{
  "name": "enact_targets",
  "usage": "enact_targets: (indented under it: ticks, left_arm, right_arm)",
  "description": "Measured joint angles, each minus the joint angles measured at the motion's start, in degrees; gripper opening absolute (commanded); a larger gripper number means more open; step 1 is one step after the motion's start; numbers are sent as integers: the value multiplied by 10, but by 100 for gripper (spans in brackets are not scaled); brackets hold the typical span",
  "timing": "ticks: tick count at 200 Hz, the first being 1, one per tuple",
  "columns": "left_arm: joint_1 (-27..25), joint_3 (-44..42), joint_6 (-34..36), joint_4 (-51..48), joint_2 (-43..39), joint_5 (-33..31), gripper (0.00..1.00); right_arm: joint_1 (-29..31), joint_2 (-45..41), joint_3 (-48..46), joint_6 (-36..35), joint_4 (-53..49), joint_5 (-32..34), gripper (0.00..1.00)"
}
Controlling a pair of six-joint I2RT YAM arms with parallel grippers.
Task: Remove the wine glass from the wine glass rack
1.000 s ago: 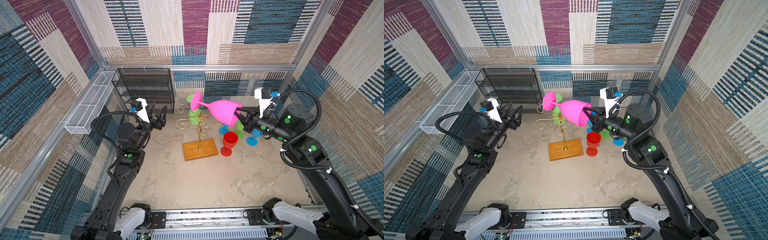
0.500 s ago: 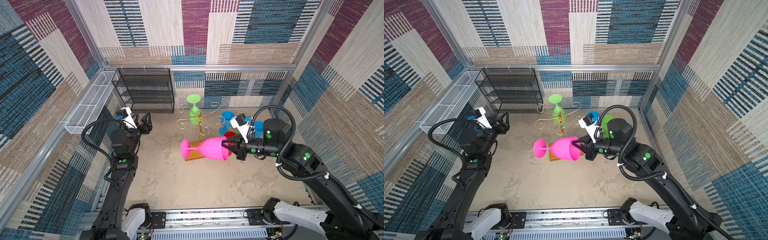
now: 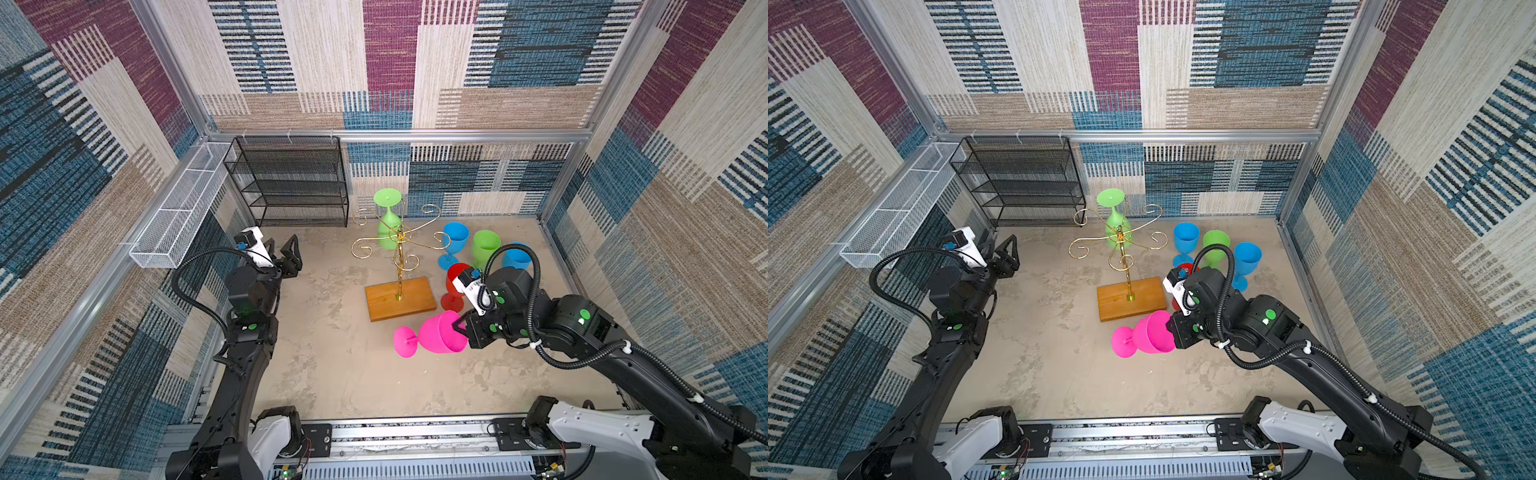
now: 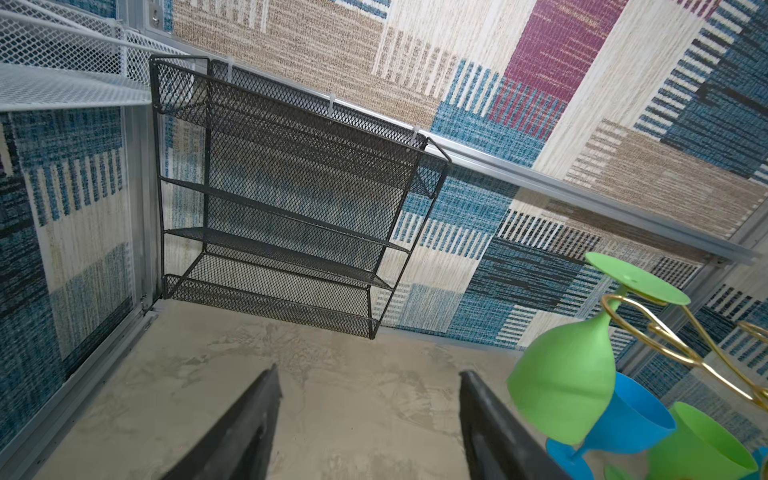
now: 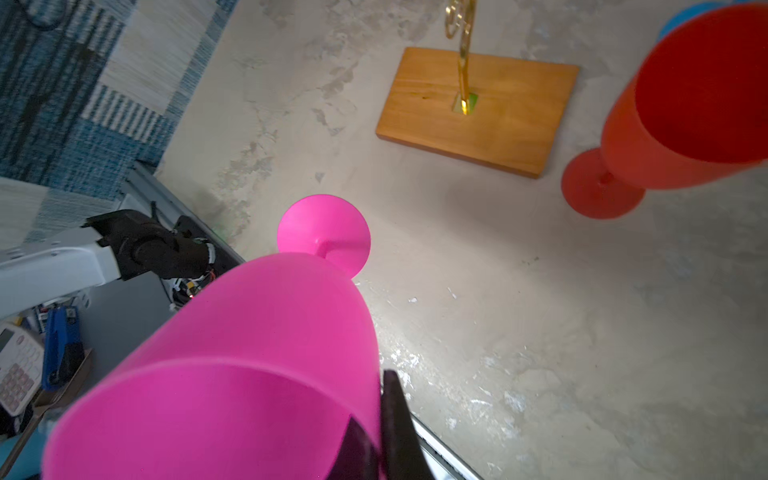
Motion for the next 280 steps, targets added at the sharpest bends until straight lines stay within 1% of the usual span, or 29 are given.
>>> enact_targets:
  ticks: [27, 49, 89, 132, 175, 222, 233, 266, 280]
  left_arm:
    - [2, -5, 0, 7, 0, 1, 70]
    - [3, -10, 0, 5, -3, 5, 70]
    - [3, -14, 0, 4, -9, 5, 70]
    - [3, -14, 0, 1, -13, 5, 70]
    - [3, -15, 0, -3, -16, 6, 70]
    - [3, -15, 0, -3, -16, 7, 70]
    - [3, -15, 0, -3, -16, 7, 70]
    - [3, -15, 0, -3, -16, 7, 70]
    - [3, -15, 0, -3, -16, 7, 70]
  right_arm:
    - [0, 25, 14, 49, -57, 47, 0]
    - [0, 48, 19, 78, -84, 74, 0]
    - [-1, 100, 22, 109, -99, 119, 0]
    - [-29, 143, 12, 100, -81, 138, 0]
    - [-58, 161, 12, 71, -50, 145, 0]
    - [-71, 172, -6, 52, -20, 143, 2]
    - [-73, 176, -9, 49, -15, 143, 4]
    - [-76, 187, -11, 38, 0, 142, 15]
    - [-76, 189, -11, 34, 4, 139, 18]
